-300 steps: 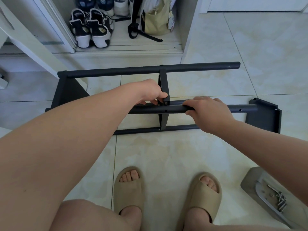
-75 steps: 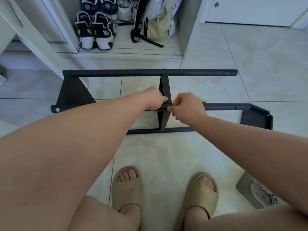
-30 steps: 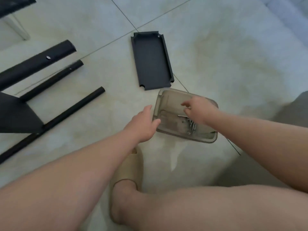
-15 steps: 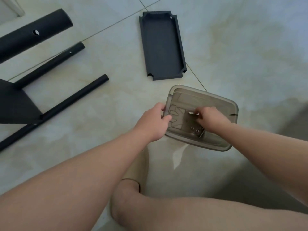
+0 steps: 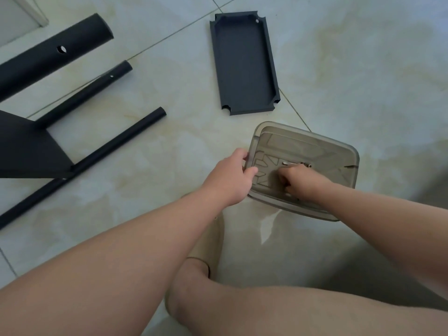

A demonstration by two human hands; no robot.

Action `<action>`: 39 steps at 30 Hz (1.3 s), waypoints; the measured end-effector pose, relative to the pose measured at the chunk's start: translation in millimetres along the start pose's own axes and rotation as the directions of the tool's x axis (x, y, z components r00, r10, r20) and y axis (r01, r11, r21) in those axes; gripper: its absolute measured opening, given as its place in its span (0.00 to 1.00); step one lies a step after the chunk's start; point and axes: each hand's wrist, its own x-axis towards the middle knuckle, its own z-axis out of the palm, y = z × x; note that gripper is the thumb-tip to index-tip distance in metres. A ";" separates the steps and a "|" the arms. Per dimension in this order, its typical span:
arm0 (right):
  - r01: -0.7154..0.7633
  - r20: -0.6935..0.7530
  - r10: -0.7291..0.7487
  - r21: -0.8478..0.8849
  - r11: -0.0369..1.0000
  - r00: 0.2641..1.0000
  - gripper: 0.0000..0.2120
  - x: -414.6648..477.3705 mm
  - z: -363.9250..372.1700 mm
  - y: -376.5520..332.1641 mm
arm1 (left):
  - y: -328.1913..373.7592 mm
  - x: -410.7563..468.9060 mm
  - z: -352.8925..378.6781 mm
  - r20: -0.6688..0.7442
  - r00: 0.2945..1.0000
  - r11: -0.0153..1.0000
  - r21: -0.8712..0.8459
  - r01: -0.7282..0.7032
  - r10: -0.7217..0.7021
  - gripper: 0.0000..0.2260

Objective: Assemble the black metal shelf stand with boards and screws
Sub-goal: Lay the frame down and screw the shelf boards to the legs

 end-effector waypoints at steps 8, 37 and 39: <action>0.151 -0.269 -0.093 0.204 0.967 0.959 0.07 -30.6 -46.9 -30.7 | 2.5 -22.3 -32.8 -0.014 0.991 0.991 -0.015 0.134 -0.134 0.19; 0.771 -0.569 -0.683 -0.127 0.624 0.459 0.12 -124.3 -211.3 -475.7 | -92.2 -251.1 -348.5 -0.032 0.951 0.191 -0.981 0.029 -0.307 0.28; 0.750 -0.554 -0.680 -0.143 0.646 0.480 0.11 -112.1 -207.8 -482.5 | -106.4 -249.7 -356.3 -0.016 0.934 0.154 -0.987 0.043 -0.357 0.25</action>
